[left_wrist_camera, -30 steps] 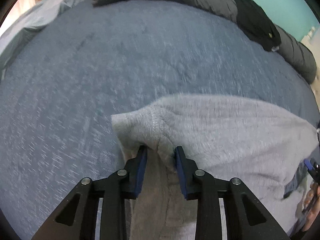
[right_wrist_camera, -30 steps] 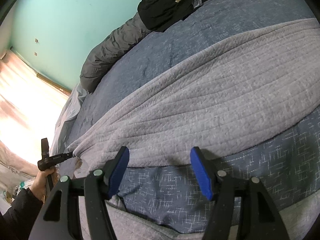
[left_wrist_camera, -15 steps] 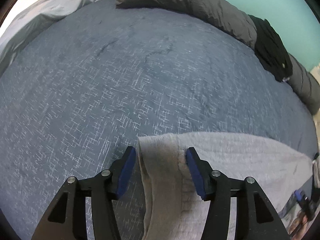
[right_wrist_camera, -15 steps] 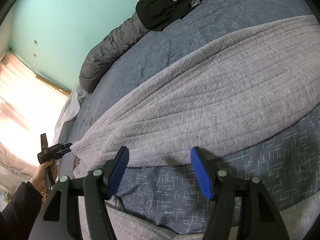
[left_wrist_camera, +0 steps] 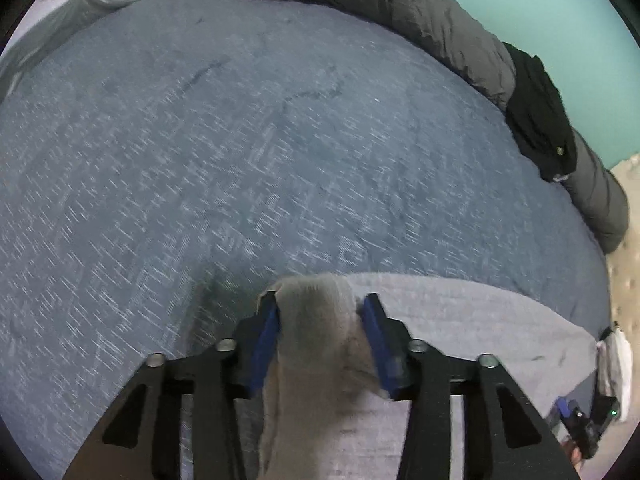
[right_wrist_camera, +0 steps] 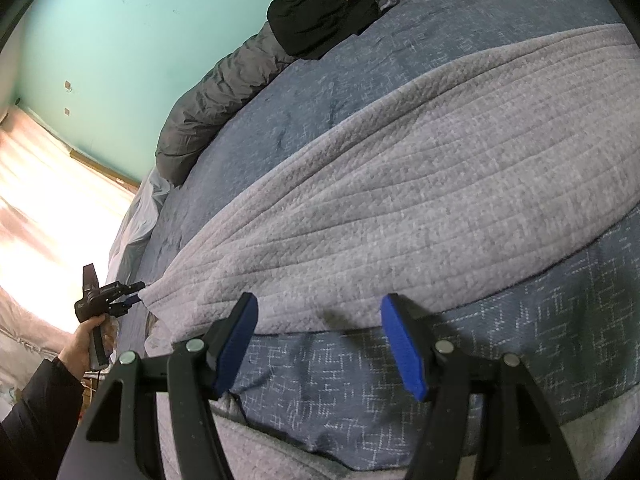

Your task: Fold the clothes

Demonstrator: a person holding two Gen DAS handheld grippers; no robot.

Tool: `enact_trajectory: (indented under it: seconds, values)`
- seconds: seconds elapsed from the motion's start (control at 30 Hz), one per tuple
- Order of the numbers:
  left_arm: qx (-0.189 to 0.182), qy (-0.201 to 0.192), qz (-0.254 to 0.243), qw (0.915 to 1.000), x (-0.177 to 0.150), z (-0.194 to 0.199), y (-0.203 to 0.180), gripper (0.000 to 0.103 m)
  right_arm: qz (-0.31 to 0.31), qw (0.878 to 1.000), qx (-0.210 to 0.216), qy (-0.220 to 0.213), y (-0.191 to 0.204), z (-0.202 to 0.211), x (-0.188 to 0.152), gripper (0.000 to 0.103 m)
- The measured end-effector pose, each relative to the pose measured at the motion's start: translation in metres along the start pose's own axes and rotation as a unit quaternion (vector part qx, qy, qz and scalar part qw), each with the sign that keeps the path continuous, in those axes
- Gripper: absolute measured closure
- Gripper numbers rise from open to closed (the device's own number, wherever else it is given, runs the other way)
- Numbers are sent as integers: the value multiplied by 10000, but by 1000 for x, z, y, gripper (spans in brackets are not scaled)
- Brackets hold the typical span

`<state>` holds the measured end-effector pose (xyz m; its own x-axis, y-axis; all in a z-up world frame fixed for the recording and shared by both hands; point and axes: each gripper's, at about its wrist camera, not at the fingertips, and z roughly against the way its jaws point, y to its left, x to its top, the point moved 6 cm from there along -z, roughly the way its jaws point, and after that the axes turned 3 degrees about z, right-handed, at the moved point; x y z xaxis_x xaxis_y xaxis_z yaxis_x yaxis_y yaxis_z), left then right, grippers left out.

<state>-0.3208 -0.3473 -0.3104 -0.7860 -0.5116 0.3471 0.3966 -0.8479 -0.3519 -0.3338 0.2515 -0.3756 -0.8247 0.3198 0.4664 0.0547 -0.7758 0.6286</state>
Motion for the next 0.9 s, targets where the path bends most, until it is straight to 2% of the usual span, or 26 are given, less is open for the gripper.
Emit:
enact_trajectory:
  seconds: [0.1, 0.2, 0.43, 0.47, 0.57, 0.6, 0.9]
  values:
    - [-152, 62, -110, 9998, -6, 0, -8, 62, -11, 10000, 19, -11, 0, 1, 0, 38]
    - [-97, 212, -398, 9989, -12, -8, -17, 61, -30, 10000, 30, -9, -1, 1, 0, 38]
    - [-15, 135, -461, 9988, -7, -22, -14, 61, -60, 10000, 46, -35, -5, 4, 1, 38]
    - [19, 87, -482, 9988, -5, -24, -14, 61, -69, 10000, 43, -38, -5, 4, 1, 38]
    - [-9, -44, -485, 9988, -2, -21, -15, 79, -75, 10000, 32, -33, -7, 4, 1, 38]
    - [8, -128, -518, 9986, -1, -17, -16, 81, -77, 10000, 30, -29, -8, 3, 1, 38]
    - [-138, -850, -468, 9952, 17, 36, -15, 84, -77, 9999, 58, -30, -3, 4, 2, 38]
